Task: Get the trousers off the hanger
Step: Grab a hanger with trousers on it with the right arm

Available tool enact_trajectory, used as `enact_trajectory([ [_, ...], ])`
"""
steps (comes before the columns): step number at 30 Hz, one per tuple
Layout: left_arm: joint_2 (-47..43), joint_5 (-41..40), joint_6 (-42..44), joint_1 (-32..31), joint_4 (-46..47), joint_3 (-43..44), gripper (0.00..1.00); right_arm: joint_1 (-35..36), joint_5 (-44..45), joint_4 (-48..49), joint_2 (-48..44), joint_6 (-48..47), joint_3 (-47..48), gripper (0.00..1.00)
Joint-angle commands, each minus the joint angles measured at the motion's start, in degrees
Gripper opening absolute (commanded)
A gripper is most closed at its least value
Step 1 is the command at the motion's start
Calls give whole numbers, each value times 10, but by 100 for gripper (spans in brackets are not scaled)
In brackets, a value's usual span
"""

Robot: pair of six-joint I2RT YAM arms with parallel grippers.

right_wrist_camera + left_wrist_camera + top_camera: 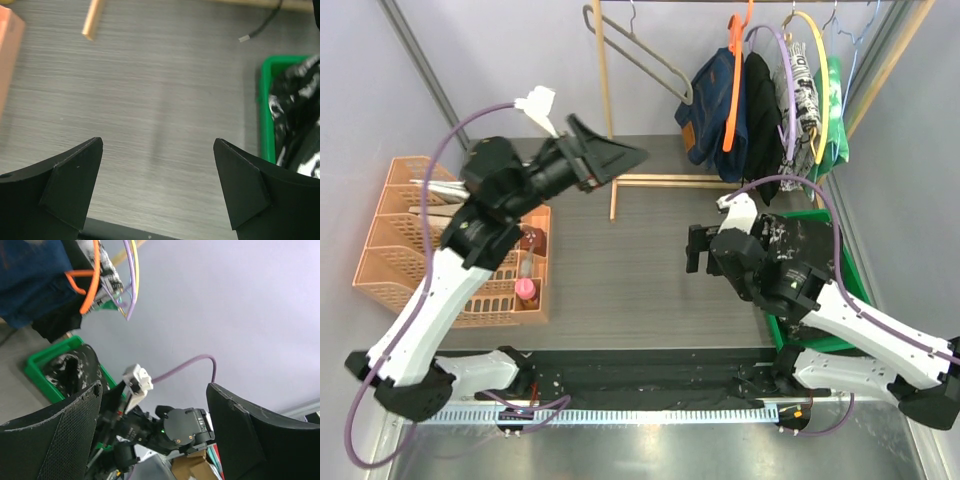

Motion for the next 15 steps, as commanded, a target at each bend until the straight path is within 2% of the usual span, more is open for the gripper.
enact_trajectory([
  [1,43,-18,27,-79,57,31,84,-50,-35,-43,-33,71,3,97],
  [5,63,-75,55,-144,56,22,82,-117,-56,-47,-41,52,63,95],
  [11,37,-138,93,-182,32,-23,81,-215,-93,-62,25,-2,238,93],
  [14,25,-157,103,-187,20,-45,81,-282,-151,-66,88,-13,332,93],
  [15,22,-158,104,-189,14,-58,81,-302,-198,-66,106,-12,383,93],
])
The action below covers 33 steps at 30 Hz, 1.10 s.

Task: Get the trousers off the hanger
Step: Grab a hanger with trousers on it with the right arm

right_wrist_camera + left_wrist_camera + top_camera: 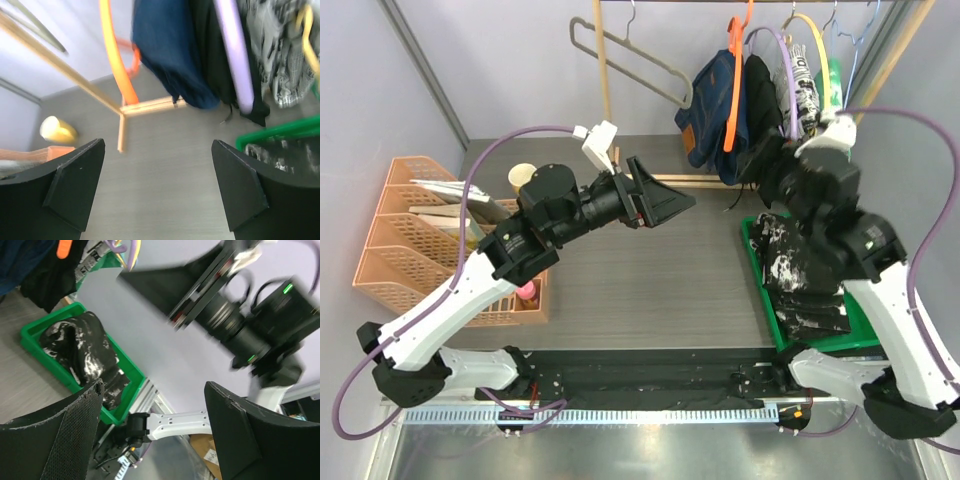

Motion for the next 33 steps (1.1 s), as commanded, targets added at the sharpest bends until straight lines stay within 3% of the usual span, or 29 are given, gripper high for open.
enact_trajectory([
  [1,-28,-43,32,-7,0,-31,81,-93,-131,4,83,-24,134,93],
  [8,-56,-43,23,-18,-4,-107,81,-204,-307,33,247,22,337,90],
  [13,-91,-44,1,-29,-4,-175,80,-259,-390,49,355,86,445,80],
  [20,-134,-60,-8,-33,-6,-224,80,-266,-450,143,389,123,411,67],
  [27,-142,-63,-3,-33,-20,-226,81,-265,-430,226,348,141,326,68],
  [31,-146,-62,-3,-33,-23,-228,81,-264,-458,228,363,151,332,48],
  [33,-147,-65,-3,-33,-27,-228,81,-265,-469,229,372,154,331,43],
])
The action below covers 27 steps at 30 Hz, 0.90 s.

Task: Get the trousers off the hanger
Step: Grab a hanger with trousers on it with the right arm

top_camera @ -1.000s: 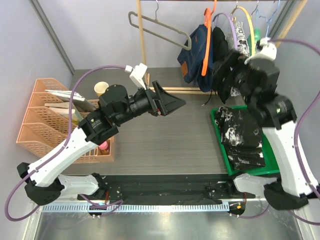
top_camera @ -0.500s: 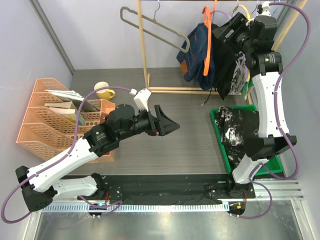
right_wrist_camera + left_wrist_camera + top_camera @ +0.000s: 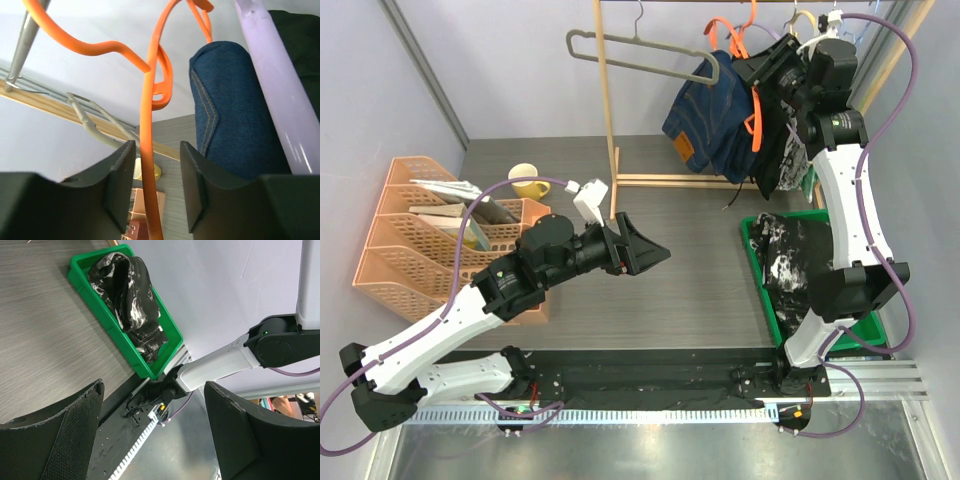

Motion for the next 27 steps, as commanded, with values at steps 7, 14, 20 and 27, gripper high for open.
enact_trajectory([
  [7,-21,-16,2,-3,-14,-2,81,0,-74,167,-27,35,-55,24],
  [14,-46,-27,3,-3,-33,-12,82,0,-93,333,-54,30,-141,1],
  [20,-58,-51,20,-3,-60,-8,82,1,-100,493,-79,20,-232,1],
  [27,-38,-66,51,-3,-82,9,84,30,-77,680,-100,-16,-333,1],
])
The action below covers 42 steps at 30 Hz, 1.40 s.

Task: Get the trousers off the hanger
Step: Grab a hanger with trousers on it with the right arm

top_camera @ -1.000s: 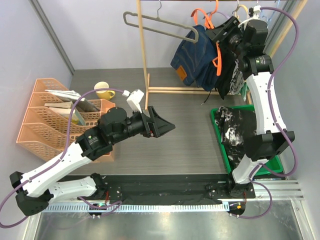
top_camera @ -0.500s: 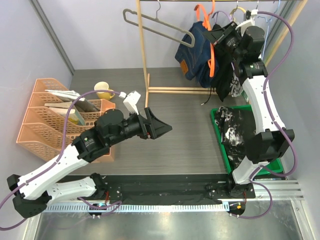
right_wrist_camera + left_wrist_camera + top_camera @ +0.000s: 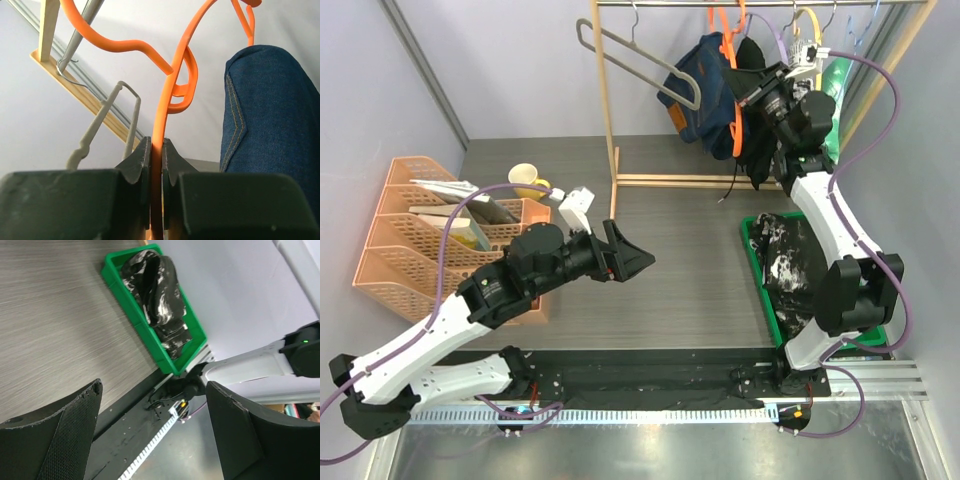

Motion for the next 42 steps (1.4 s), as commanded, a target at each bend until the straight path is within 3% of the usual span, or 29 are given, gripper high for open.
enact_trajectory([
  [1,14,-21,32,-2,-15,23,84,22,-11,190,-46,-48,-29,1],
  [17,52,-25,61,-2,-27,33,86,22,-14,345,23,-34,6,1],
  [25,71,-28,75,-1,-36,46,87,29,-21,367,66,-13,67,1],
  [30,77,-20,78,6,-34,45,88,33,-23,374,45,-22,36,1],
  [36,77,-4,73,8,-30,50,88,40,-19,343,-17,-34,-35,1],
  [42,50,7,59,10,-28,60,88,74,20,196,-131,-73,-109,1],
])
